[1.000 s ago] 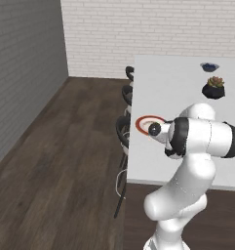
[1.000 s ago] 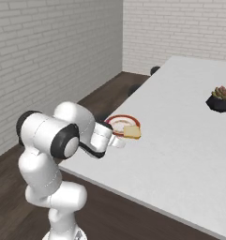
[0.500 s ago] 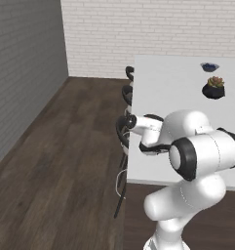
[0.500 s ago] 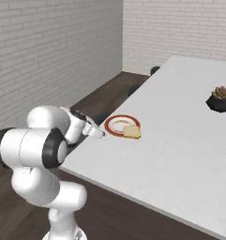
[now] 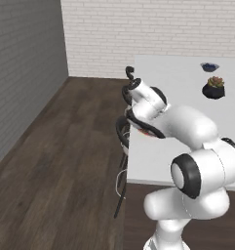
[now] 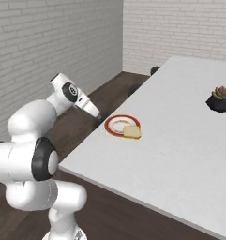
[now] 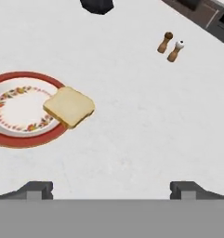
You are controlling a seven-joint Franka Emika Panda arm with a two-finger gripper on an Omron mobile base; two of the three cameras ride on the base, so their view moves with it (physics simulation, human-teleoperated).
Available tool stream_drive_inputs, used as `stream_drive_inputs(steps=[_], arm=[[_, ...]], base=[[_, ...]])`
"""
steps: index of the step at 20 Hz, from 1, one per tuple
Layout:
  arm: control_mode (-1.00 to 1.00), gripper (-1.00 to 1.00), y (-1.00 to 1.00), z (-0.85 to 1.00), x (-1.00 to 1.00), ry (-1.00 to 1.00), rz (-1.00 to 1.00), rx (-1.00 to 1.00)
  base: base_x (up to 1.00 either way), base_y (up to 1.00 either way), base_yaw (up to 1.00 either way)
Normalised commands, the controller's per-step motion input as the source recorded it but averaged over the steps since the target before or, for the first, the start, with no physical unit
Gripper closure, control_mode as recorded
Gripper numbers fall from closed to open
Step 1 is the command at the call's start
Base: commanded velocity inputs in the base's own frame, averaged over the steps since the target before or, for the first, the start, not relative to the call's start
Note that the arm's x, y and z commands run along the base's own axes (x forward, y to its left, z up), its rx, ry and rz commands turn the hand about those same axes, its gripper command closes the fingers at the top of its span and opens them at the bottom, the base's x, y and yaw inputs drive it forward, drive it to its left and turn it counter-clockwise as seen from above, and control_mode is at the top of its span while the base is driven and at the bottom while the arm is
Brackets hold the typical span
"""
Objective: Start the toaster. Once the lever pops up, take the bread to the plate on the dining counter.
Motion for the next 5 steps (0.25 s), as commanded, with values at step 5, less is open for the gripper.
stream_drive_inputs(steps=[5], arm=[[-1.00,-1.00,0.00,0.73,-1.00,0.03,0.00,0.18]], base=[[0.00,0.00,0.00]])
